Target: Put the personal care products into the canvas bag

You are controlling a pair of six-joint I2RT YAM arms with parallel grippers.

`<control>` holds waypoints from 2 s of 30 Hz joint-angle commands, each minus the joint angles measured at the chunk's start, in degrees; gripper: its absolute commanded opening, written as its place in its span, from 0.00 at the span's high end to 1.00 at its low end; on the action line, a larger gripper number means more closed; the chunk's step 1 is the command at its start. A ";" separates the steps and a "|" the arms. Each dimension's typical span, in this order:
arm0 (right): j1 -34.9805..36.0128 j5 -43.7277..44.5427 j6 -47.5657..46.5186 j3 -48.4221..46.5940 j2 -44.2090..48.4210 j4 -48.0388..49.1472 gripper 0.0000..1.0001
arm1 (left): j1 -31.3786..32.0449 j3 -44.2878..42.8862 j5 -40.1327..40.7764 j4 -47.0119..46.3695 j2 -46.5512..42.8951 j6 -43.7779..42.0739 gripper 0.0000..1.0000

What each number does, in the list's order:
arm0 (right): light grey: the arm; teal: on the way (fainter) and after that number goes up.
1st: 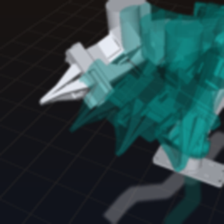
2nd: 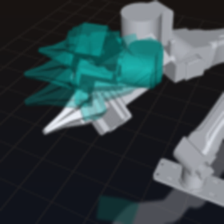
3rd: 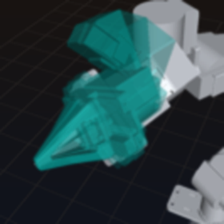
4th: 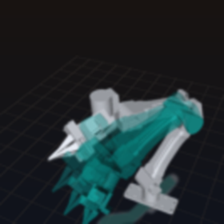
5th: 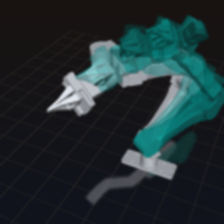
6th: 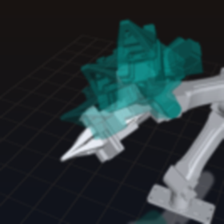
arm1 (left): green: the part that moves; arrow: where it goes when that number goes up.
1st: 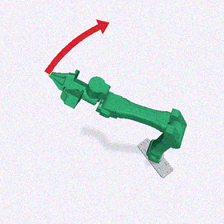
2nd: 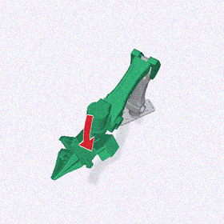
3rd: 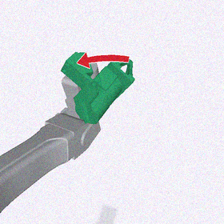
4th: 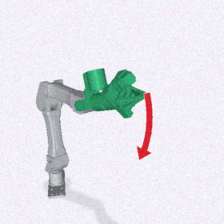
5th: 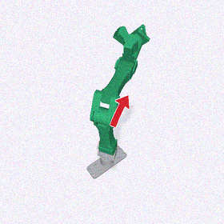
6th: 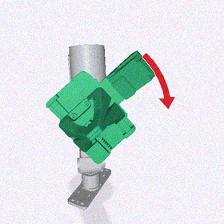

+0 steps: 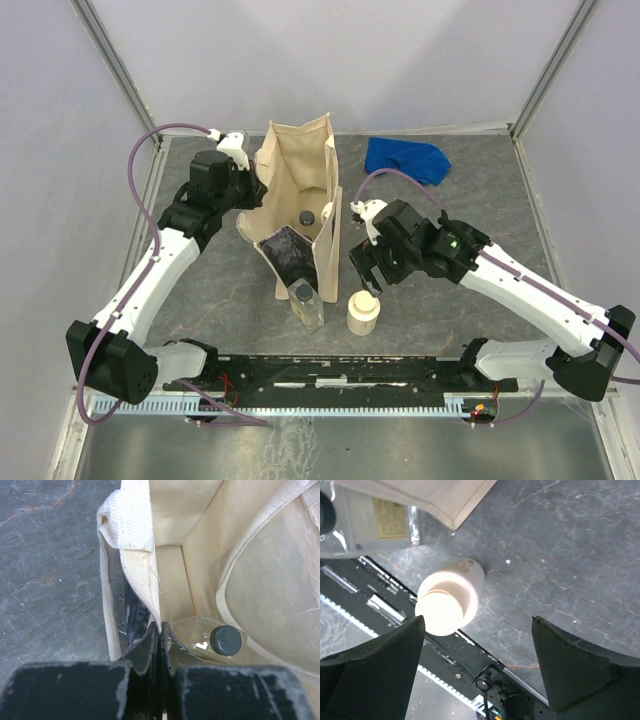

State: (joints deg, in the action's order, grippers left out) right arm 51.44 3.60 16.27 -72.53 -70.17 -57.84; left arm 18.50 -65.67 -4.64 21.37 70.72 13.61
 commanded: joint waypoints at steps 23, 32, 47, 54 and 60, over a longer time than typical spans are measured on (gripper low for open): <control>8.05 -3.59 0.02 2.44 -8.72 0.16 0.34 | 0.31 -0.79 0.08 1.93 -0.13 -1.31 0.97; 8.82 -3.77 0.49 3.95 -10.59 2.19 0.47 | 0.35 0.18 0.10 1.67 -0.62 -1.04 0.97; 9.24 -3.95 0.95 5.51 -12.72 4.76 0.41 | 0.31 0.54 0.08 1.73 -1.44 -0.87 0.97; 9.66 -3.90 1.04 5.64 -13.28 4.59 0.39 | 0.31 0.81 0.10 1.80 -1.72 -0.86 0.97; 9.93 -3.62 1.13 5.85 -13.57 4.40 0.43 | 0.35 0.87 -0.02 1.79 -1.71 -0.90 0.97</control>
State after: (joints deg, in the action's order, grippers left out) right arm 60.51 1.89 16.67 -69.06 -81.14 -56.36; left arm 18.50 -65.21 -4.60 21.87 70.11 13.61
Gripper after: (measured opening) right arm 0.604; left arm 0.046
